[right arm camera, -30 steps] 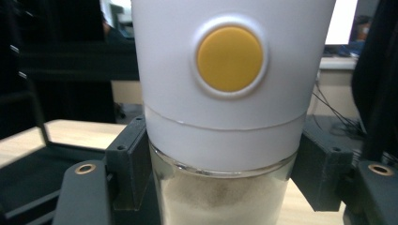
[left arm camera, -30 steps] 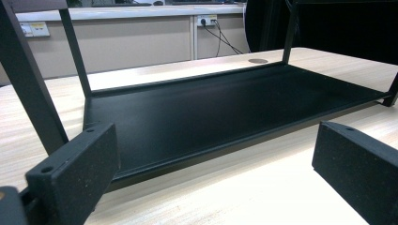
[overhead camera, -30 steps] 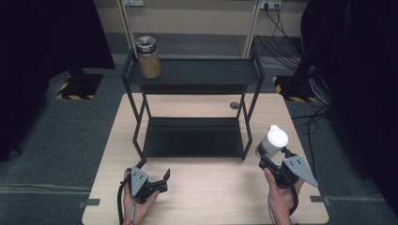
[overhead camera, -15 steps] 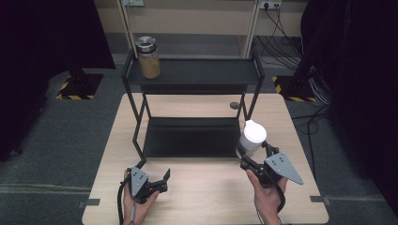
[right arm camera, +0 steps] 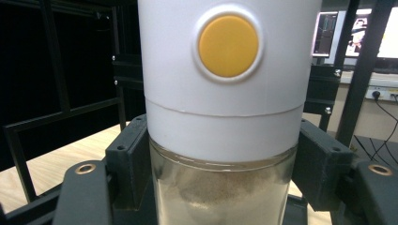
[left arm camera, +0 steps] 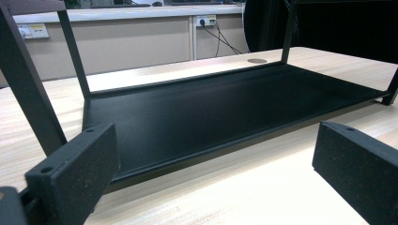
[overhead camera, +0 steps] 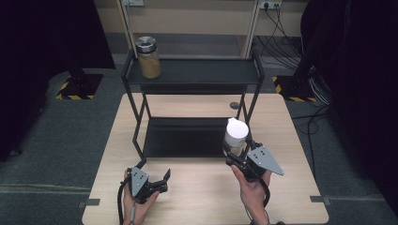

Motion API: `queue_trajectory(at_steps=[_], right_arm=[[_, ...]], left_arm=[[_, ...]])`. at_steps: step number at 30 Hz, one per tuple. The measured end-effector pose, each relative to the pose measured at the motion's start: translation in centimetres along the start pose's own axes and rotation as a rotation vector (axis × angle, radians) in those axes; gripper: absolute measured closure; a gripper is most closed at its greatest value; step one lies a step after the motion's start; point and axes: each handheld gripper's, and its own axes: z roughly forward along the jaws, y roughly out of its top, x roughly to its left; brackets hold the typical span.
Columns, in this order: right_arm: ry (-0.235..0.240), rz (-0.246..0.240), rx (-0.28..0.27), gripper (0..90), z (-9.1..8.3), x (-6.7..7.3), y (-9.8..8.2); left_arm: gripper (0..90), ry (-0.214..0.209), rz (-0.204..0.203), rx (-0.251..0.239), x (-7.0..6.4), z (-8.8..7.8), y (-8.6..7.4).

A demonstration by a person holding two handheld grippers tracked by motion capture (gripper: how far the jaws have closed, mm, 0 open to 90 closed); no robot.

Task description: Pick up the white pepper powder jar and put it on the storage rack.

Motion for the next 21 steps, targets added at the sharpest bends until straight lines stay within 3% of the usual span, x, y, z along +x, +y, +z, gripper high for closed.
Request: queue_trajectory(at_steps=[10,21], right_arm=[[0.009,-0.019,-0.016,30.6,2.0,0.1,2.2],[0.016,-0.001,-0.036,30.6,3.6,0.0,3.9]], left_arm=[[0.3,0.0,0.0,0.0,0.0,0.0,0.0],[0.4,-0.001,0.0,0.001,0.0,0.0,0.0]])
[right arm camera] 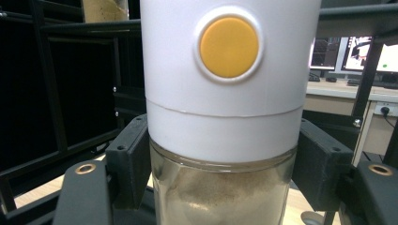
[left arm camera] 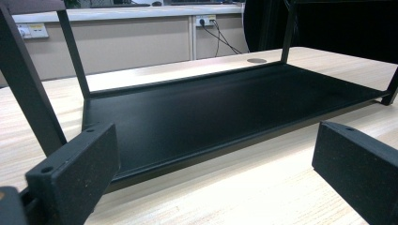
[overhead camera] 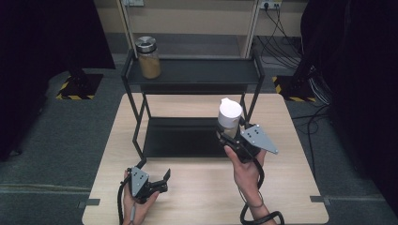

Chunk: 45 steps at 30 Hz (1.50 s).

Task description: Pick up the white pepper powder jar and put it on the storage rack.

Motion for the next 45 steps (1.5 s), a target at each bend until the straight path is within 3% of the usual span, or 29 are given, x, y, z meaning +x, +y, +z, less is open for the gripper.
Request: queue_trajectory(at_steps=[13,28,45], right_arm=[[-0.007,0.011,-0.031,30.6,0.5,-0.1,1.2],[-0.005,-0.001,-0.093,30.6,0.9,-0.2,3.2],[-0.002,-0.022,-0.122,30.6,2.0,-0.2,5.5]], left_arm=[[0.4,-0.002,-0.002,0.0,0.0,0.0,0.0],[0.4,-0.004,-0.006,0.001,0.1,0.0,0.0],[0.5,-0.009,0.001,0.002,0.2,0.0,0.0]])
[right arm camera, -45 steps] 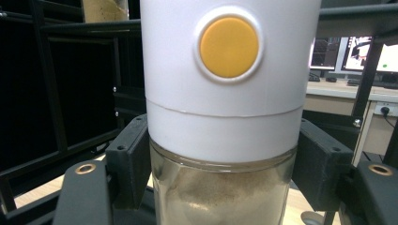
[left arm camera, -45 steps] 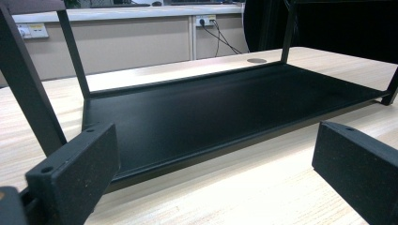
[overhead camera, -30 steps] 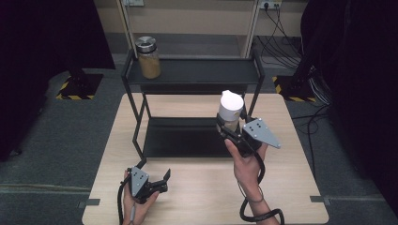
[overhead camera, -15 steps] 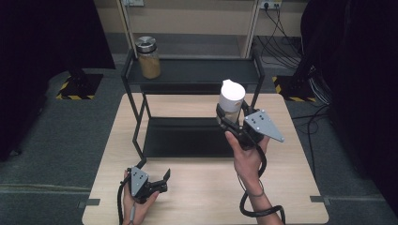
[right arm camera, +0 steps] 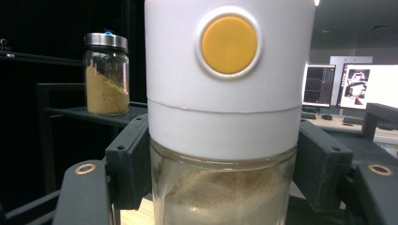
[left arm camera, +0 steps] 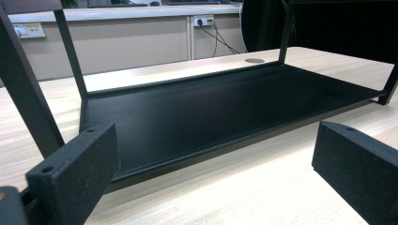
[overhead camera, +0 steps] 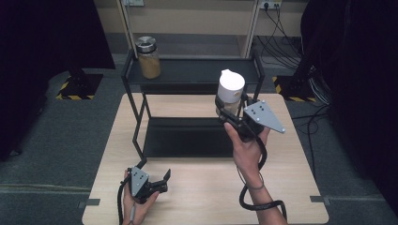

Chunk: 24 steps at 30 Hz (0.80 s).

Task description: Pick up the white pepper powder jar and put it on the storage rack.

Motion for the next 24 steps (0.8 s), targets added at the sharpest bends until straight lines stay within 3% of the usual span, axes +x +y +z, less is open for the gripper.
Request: queue_trajectory(at_steps=[24], right_arm=[[-0.027,0.015,-0.025,30.6,3.3,-1.2,3.8]], left_arm=[[0.5,-0.003,0.001,-0.002,0.0,0.0,0.0]])
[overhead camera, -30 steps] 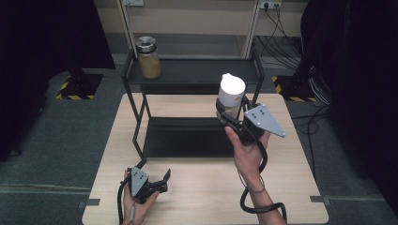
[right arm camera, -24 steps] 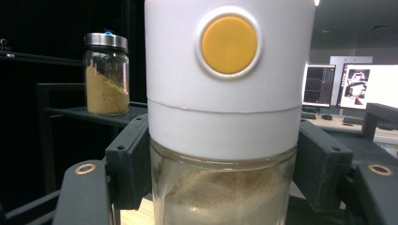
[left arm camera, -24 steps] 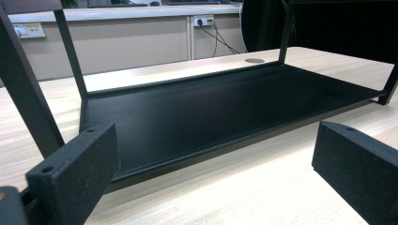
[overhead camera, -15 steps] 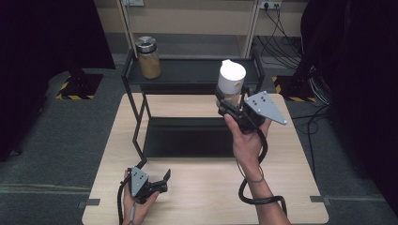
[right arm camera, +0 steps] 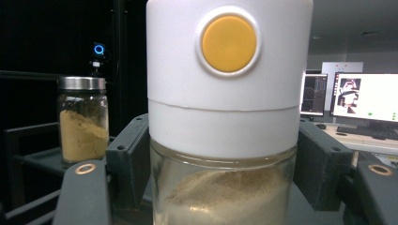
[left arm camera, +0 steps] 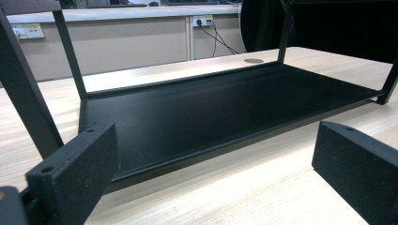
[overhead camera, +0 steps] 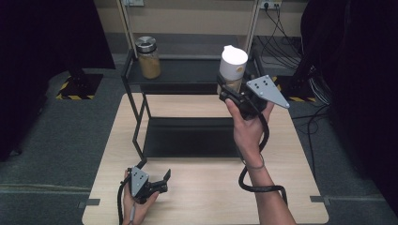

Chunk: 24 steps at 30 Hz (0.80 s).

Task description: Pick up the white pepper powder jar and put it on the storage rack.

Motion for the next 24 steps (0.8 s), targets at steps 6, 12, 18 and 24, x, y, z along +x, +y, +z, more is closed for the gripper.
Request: queue_trajectory(at_steps=[6,12,18,24], right_arm=[[-0.011,0.021,0.004,30.6,1.2,-0.6,0.8],[-0.022,0.015,0.018,30.6,2.7,-1.0,1.8],[-0.038,0.017,0.034,30.5,4.2,-1.2,2.4],[-0.057,0.017,0.058,30.5,5.5,-1.3,2.5]], left_arm=[[0.5,0.0,-0.003,-0.001,0.0,0.0,0.0],[0.5,-0.002,-0.005,-0.001,0.1,0.0,0.0],[0.5,-0.002,-0.006,-0.001,0.1,0.0,0.0],[0.5,-0.003,-0.005,0.001,0.1,0.0,0.0]])
